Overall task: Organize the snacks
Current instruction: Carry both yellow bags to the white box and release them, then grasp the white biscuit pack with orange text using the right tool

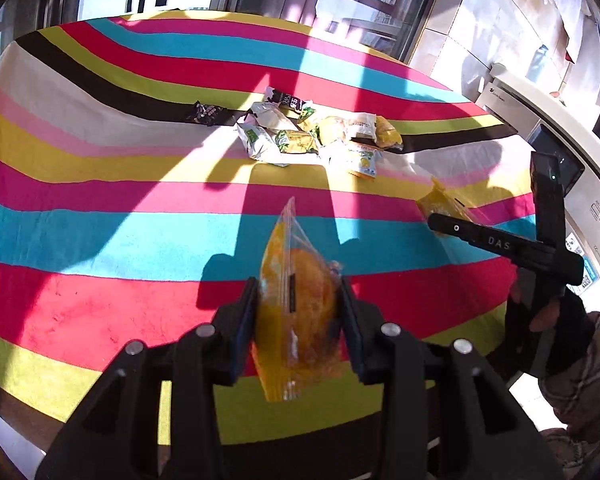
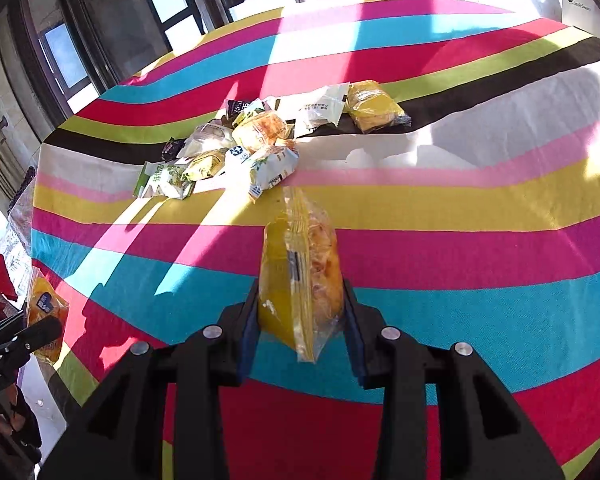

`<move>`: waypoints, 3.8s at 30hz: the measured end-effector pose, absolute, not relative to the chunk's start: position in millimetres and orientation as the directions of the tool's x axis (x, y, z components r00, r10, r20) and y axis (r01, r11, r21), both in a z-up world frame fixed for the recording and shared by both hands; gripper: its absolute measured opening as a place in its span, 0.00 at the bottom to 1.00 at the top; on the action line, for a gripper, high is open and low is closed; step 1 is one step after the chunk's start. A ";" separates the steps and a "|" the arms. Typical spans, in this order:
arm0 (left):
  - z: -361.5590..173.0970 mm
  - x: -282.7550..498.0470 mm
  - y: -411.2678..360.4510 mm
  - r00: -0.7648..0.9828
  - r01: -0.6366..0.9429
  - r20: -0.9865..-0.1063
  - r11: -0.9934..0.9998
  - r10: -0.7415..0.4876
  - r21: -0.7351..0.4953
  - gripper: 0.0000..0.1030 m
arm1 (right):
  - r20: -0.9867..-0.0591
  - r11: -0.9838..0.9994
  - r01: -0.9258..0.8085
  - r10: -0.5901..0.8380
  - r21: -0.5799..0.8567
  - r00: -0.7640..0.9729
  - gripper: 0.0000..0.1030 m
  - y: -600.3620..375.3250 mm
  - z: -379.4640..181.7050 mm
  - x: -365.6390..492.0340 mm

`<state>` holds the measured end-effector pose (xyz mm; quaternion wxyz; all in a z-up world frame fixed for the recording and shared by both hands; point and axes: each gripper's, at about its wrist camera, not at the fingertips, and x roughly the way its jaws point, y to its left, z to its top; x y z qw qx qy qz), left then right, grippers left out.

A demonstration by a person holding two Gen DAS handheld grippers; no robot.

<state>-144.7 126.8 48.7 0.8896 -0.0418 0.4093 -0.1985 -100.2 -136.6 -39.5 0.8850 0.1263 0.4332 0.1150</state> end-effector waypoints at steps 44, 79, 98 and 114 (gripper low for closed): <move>34.8 -325.4 395.5 0.520 -0.429 -0.818 0.903 0.248 0.002 0.86 | -0.707 0.298 -0.946 0.696 0.128 0.123 0.76 181.0 22.6 -272.2; 19.8 1.7 127.9 0.712 0.026 -0.656 0.944 -0.249 -0.330 0.99 | -0.816 0.951 -0.282 0.262 0.128 0.516 0.85 -103.5 -56.9 36.9; 17.6 2.4 129.9 0.695 0.017 -0.674 0.944 -0.249 -0.331 0.99 | -0.755 0.935 -0.279 0.344 0.220 0.558 0.39 -108.4 -50.0 -11.9; 10.6 63.7 65.7 0.578 0.082 -0.808 0.993 -0.113 -0.081 0.99 | -0.766 0.945 -0.260 0.315 0.199 0.560 0.40 -106.4 -50.7 -18.2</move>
